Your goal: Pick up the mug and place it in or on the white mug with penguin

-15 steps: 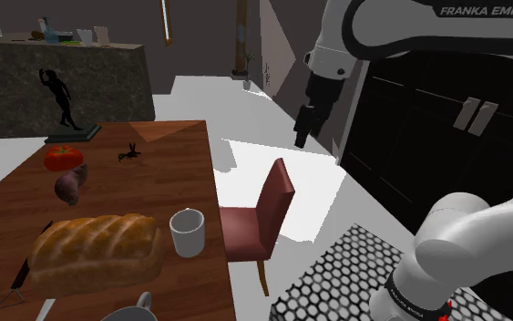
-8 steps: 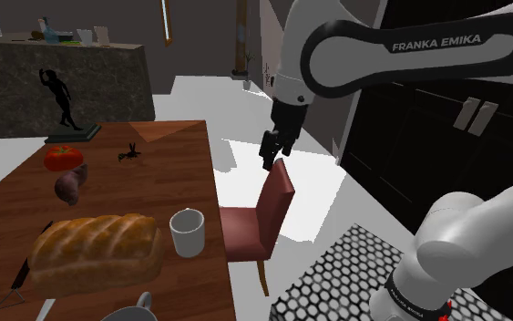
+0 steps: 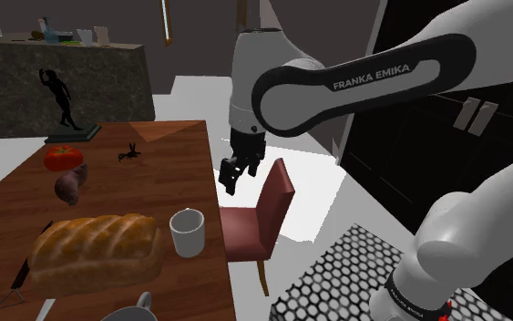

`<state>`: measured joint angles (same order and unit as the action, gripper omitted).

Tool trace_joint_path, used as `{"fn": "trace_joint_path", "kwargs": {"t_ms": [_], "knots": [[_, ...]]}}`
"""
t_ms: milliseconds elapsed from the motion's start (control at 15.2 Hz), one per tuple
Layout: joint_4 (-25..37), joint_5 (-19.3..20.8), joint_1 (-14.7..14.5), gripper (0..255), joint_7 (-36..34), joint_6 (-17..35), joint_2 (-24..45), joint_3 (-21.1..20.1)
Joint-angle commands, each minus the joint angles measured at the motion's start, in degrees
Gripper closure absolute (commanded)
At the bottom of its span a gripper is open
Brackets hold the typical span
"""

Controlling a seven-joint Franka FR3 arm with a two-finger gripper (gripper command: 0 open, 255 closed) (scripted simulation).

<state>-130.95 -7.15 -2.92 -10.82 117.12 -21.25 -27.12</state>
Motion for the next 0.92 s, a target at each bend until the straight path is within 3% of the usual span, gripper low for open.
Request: {"fn": "trace_joint_path", "kwargs": {"t_ms": [0,462,858], "knots": [[2.04,1.61,0.25,0,-2.77,1.86,4.06,-2.46],[10.26,12.43,0.06,0,-14.61,6.8,20.2,-9.6],[20.46,25.05,-5.07,0,-25.22,6.96,35.73,-10.5]]}}
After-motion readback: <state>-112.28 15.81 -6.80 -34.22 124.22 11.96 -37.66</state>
